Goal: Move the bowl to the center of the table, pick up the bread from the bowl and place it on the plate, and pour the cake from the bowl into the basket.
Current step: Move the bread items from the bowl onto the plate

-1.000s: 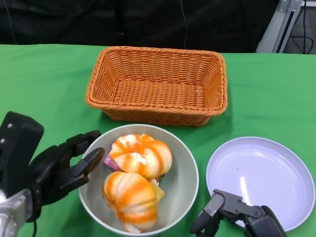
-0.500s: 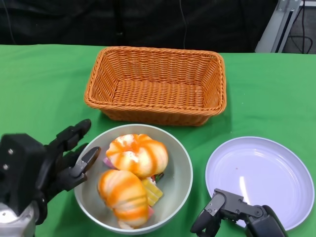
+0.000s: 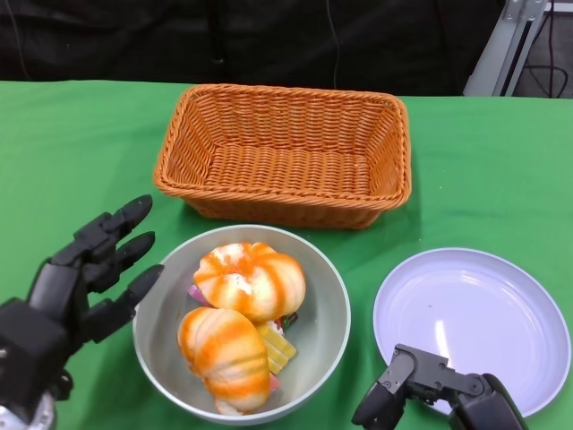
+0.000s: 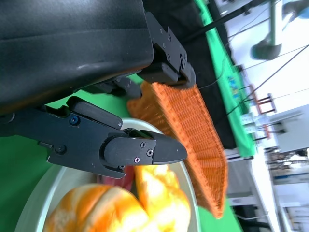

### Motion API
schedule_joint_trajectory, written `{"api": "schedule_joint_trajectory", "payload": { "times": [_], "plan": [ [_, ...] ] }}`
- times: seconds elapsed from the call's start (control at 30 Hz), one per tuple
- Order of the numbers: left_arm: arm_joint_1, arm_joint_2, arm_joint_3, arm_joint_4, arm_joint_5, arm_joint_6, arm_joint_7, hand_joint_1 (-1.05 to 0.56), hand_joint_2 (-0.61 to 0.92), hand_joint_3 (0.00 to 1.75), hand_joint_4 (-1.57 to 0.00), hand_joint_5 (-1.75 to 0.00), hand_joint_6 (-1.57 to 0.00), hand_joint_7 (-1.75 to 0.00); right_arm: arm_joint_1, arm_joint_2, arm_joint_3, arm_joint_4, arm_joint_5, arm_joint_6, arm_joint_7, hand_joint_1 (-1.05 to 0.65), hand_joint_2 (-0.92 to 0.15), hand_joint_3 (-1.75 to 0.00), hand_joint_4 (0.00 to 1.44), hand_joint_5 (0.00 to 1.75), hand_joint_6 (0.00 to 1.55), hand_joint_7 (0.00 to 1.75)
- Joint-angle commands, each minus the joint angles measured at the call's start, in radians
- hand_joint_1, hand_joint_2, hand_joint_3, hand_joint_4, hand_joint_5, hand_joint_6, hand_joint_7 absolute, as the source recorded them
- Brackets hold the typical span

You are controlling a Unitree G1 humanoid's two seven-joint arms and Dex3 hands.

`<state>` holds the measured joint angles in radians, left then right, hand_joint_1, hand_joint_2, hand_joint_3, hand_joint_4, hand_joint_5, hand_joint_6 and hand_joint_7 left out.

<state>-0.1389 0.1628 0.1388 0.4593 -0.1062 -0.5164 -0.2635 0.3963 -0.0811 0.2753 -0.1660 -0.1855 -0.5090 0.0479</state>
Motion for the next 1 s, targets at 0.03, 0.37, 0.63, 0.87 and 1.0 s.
{"api": "schedule_joint_trajectory", "payload": {
  "times": [0.03, 0.37, 0.63, 0.87, 1.0],
  "plan": [
    [-0.024, 0.063, 0.016, 0.023, -0.080, -0.018, -0.128, -0.39, 0.92, 0.19, -0.95, -0.24, -0.85, -0.10, 0.006, -0.013, -0.017, 0.012, 0.018, -0.022, 0.002, -0.19, -0.47, -0.97, 0.80, 1.49, 0.75, 1.23],
    [-0.032, 0.138, 0.078, 0.076, -0.202, -0.056, -0.330, -0.09, 0.82, 0.50, -0.79, -1.35, -0.90, -1.03, 0.013, -0.029, -0.042, 0.011, 0.041, -0.031, 0.019, -0.12, -0.46, -0.99, 0.78, 1.48, 0.75, 1.19],
    [-0.063, 0.063, 0.149, 0.121, -0.233, -0.048, -0.208, -0.18, 0.82, 0.55, -0.70, -1.52, -0.80, -1.19, 0.023, -0.045, -0.093, -0.017, 0.046, -0.055, 0.020, -0.16, -0.49, -0.93, 0.77, 1.40, 0.76, 1.12],
    [-0.093, 0.045, 0.176, 0.182, -0.227, -0.050, -0.155, -0.22, 0.81, 0.49, -0.72, -1.50, -0.80, -1.18, -0.006, -0.100, -0.153, -0.187, -0.069, -0.044, 0.037, -0.21, -0.77, -0.35, 0.72, 1.06, 0.75, 0.71],
    [-0.105, 0.041, 0.178, 0.212, -0.226, -0.061, -0.154, -0.22, 0.82, 0.48, -0.73, -1.48, -0.81, -1.17, -0.062, -0.116, -0.158, -0.296, -0.143, 0.029, 0.069, -0.30, -0.89, -0.10, 0.67, 0.90, 0.73, 0.47]
  ]
}}
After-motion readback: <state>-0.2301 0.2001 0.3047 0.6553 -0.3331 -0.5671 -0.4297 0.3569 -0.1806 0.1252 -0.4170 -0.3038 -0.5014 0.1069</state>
